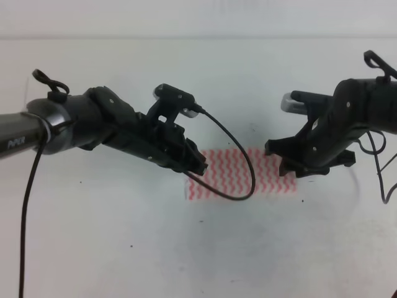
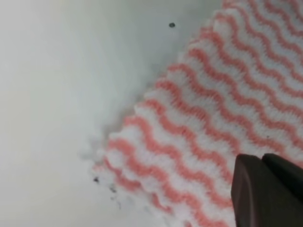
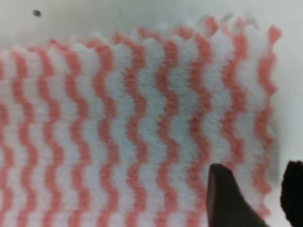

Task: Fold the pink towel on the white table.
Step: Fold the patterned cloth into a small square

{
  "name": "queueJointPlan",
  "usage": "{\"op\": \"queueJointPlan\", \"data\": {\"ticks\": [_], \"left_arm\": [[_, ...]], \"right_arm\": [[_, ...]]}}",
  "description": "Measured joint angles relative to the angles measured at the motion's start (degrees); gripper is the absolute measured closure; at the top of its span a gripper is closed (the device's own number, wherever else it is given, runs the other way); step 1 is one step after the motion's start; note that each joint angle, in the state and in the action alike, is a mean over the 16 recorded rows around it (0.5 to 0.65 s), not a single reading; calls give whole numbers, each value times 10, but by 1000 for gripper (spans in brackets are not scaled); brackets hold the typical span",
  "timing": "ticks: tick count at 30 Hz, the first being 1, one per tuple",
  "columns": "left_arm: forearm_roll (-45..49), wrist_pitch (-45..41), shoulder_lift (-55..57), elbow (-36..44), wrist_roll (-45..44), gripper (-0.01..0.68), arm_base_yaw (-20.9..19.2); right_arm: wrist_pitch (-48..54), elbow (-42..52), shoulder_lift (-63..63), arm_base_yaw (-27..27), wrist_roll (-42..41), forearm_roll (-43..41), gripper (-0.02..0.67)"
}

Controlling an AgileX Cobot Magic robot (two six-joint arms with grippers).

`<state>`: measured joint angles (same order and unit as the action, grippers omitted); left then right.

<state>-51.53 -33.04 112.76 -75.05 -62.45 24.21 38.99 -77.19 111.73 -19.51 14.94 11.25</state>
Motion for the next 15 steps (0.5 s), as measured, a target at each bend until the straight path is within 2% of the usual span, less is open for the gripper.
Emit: {"op": "queueJointPlan", "data": {"ticks": [15], "left_arm": [[-17, 17, 0, 0, -56, 678, 0]], "right_arm": [[-20, -2, 26, 0, -1, 7, 398]]}}
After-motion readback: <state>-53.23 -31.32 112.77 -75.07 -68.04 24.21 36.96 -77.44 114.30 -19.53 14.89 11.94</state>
